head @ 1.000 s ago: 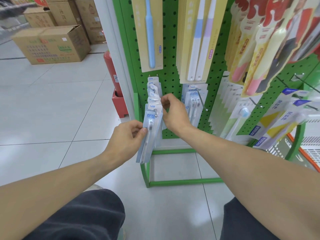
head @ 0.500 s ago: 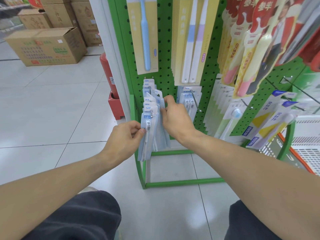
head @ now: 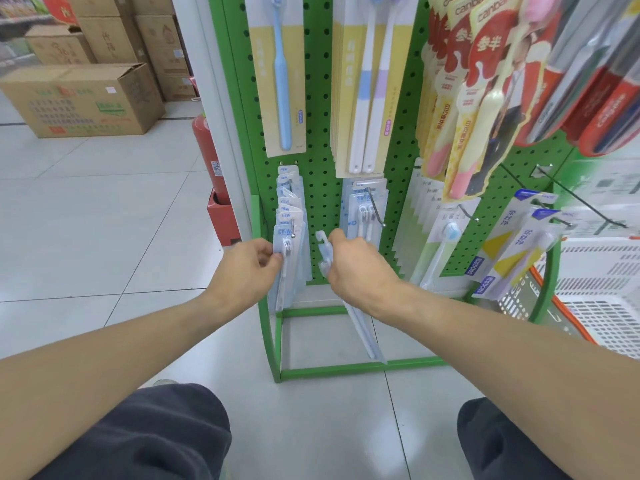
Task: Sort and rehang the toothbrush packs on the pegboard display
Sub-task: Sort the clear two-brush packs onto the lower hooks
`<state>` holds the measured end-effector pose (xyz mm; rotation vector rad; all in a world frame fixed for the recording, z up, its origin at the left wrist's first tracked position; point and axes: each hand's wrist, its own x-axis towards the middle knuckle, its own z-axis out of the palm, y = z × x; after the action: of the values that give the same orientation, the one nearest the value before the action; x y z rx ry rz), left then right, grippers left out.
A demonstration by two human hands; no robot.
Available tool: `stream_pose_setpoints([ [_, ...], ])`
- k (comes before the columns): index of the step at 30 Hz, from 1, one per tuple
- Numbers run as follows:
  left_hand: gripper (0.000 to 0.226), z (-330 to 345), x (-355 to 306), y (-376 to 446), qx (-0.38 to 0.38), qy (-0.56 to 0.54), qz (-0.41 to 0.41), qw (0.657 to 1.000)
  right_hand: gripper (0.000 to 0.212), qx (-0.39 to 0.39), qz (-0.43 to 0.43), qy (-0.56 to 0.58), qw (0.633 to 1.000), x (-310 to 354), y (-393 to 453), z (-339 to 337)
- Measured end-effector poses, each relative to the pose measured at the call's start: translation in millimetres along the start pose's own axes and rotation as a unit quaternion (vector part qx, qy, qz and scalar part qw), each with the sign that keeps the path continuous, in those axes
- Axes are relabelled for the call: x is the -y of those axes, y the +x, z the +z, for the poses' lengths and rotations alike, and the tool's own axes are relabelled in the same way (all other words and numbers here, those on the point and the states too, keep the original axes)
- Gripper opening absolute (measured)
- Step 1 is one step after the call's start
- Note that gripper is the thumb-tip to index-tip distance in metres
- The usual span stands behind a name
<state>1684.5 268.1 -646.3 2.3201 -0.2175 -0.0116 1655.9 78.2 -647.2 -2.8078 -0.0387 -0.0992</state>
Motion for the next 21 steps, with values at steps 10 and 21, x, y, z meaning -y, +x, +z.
stream_pose_setpoints([
  [10,0.039,-2.8,-7.4,4.8,0.152,0.149,-0.128,0.969,0.015,0.149,0.040,0.215,0.964,-17.8,-37.4,-4.1],
  [21,0.015,15.4,-53.6,-36.1,0.294,-0.184,-0.069,0.935,0.006,0.276,0.063,0.362,0.888,-36.5,-62.0,-29.3],
])
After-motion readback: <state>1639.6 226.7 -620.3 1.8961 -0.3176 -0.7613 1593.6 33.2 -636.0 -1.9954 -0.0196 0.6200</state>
